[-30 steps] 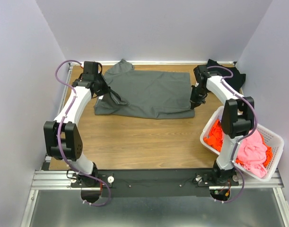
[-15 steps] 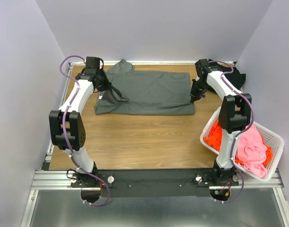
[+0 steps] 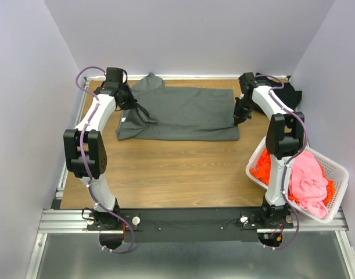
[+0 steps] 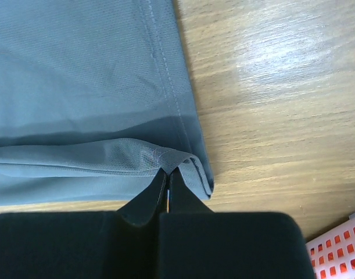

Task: Fold and stack the t-shirts
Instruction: Fold the tshirt

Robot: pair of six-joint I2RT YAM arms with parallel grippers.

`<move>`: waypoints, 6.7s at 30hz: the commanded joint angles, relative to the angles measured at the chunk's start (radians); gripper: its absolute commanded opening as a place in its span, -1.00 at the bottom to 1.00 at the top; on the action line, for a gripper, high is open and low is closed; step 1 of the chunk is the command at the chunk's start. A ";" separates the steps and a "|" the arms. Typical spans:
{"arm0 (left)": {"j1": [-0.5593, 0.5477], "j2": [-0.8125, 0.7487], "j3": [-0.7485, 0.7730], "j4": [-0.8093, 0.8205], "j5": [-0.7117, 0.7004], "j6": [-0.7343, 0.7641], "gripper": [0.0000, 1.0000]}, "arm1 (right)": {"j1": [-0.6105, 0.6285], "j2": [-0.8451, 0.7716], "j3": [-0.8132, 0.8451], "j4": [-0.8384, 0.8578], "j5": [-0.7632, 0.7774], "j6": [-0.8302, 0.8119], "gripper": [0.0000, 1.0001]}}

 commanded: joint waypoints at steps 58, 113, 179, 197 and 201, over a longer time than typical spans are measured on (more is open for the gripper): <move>0.052 -0.069 -0.464 0.190 -0.221 0.144 0.19 | -0.023 -0.116 -0.300 0.127 -0.041 0.020 0.19; 0.052 -0.022 -0.466 0.200 -0.333 0.167 -0.38 | -0.029 -0.115 -0.343 0.152 -0.063 0.023 0.01; 0.151 0.032 -0.319 0.117 -0.103 0.239 0.04 | -0.032 -0.123 -0.409 0.167 0.000 0.002 -0.90; 0.182 0.011 -0.391 0.112 -0.227 0.243 -1.00 | -0.042 -0.138 -0.430 0.164 0.011 0.003 -0.92; 0.194 -0.026 -0.412 0.092 -0.255 0.246 -1.00 | -0.040 -0.159 -0.447 0.159 0.024 0.005 -0.92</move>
